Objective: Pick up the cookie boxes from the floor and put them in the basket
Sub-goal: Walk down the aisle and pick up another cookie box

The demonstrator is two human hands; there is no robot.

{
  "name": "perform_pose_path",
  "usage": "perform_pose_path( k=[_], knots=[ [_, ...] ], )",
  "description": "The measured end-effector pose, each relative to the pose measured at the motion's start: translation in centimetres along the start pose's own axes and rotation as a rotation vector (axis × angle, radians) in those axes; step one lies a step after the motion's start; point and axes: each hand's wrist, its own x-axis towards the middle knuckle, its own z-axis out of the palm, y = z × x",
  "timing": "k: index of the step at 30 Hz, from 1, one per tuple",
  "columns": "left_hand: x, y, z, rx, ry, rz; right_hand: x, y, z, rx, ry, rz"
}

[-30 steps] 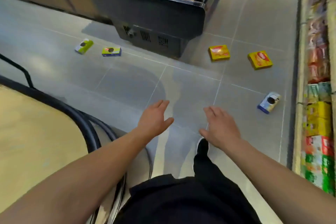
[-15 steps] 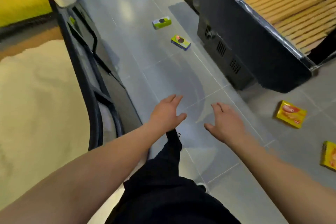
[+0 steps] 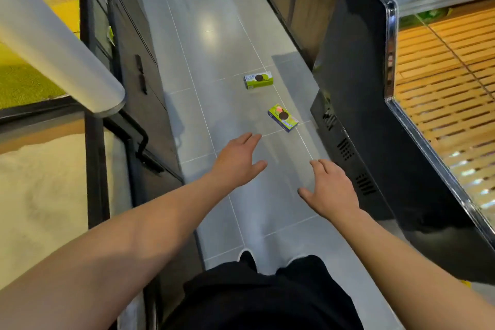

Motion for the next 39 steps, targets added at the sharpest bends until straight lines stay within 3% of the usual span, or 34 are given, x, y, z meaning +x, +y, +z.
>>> perform_pose_path(
  k=[16,22,32,39],
  knots=[
    [32.1,-1.5,-6.2,-0.109,0.055,-0.195,37.5,4.1,-6.6,-0.042,-0.133,-0.184],
    [43.0,-5.7,-6.2,-0.075,-0.034,-0.238,48.4,2.2,-6.4,0.013,-0.207,-0.192],
    [61.9,-17.4,2.0,-0.11,-0.269,-0.197,63.6,1.8,3.4,0.14,-0.364,0.081],
    [70.7,-24.1,17.2,-0.077,-0.447,-0.151,72.0,6.2,18.0,0.254,-0.456,0.264]
  ],
)
